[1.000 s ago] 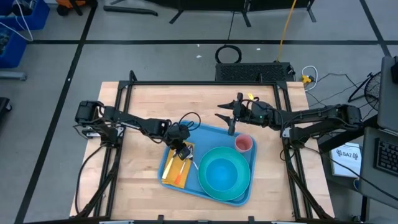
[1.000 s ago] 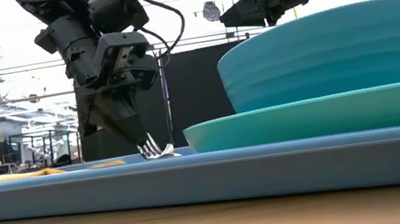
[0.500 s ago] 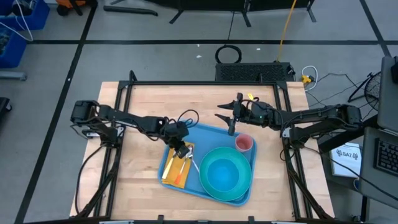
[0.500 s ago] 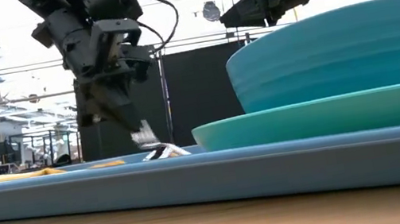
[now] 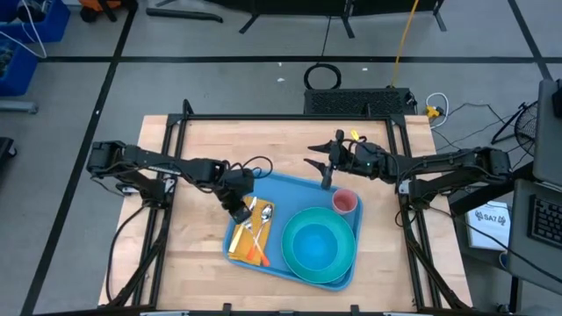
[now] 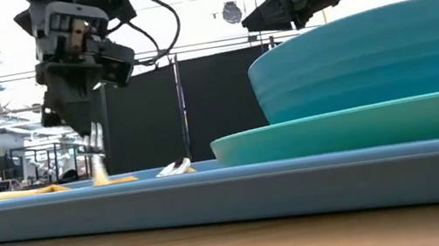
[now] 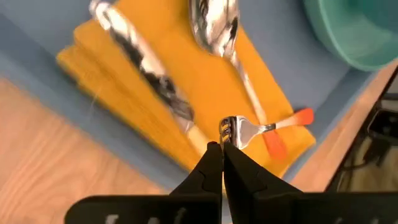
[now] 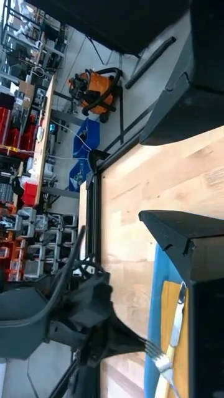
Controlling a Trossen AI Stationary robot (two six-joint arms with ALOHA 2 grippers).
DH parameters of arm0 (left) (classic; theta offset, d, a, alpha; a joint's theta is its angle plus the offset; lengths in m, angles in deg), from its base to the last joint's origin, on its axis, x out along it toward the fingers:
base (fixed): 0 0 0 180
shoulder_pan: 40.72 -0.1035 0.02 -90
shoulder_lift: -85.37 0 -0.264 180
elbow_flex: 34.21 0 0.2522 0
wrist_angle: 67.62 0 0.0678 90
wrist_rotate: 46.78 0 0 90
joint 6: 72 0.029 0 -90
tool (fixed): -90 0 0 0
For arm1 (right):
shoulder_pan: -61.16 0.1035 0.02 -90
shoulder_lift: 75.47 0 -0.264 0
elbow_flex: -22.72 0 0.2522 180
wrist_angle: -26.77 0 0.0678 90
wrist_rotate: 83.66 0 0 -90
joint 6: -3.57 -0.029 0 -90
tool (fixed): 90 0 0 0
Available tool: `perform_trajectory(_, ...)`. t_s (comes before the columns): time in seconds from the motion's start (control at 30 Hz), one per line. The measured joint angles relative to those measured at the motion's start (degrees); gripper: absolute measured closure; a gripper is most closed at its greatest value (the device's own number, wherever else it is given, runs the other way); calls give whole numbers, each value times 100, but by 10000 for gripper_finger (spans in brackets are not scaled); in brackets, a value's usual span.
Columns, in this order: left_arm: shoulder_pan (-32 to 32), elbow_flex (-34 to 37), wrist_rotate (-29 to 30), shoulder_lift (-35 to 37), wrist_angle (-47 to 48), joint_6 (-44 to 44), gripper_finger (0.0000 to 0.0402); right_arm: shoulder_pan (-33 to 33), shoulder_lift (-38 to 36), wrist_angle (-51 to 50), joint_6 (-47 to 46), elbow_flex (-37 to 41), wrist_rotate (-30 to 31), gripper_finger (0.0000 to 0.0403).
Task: Set up tray
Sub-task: Put the orange fork on top of the yellow table napkin
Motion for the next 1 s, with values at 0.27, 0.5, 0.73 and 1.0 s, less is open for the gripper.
perform_trajectory(0.27, -392, -58, -199, -1, 416, 334, 401, 0, -1, 3, -4, 0, -1, 232)
perform_trajectory(0.5, -659, -482, -157, -5, 949, 815, 401, 0, -1, 3, -6, 0, -1, 232)
perform_trajectory(0.73, -901, -1059, 25, -4, 2017, 1277, 401, 0, -1, -6, -6, 0, -1, 232)
perform_trajectory(1.0, -1025, -1099, 112, -4, 2581, 1609, 401, 0, -1, 0, -4, -2, -3, 232)
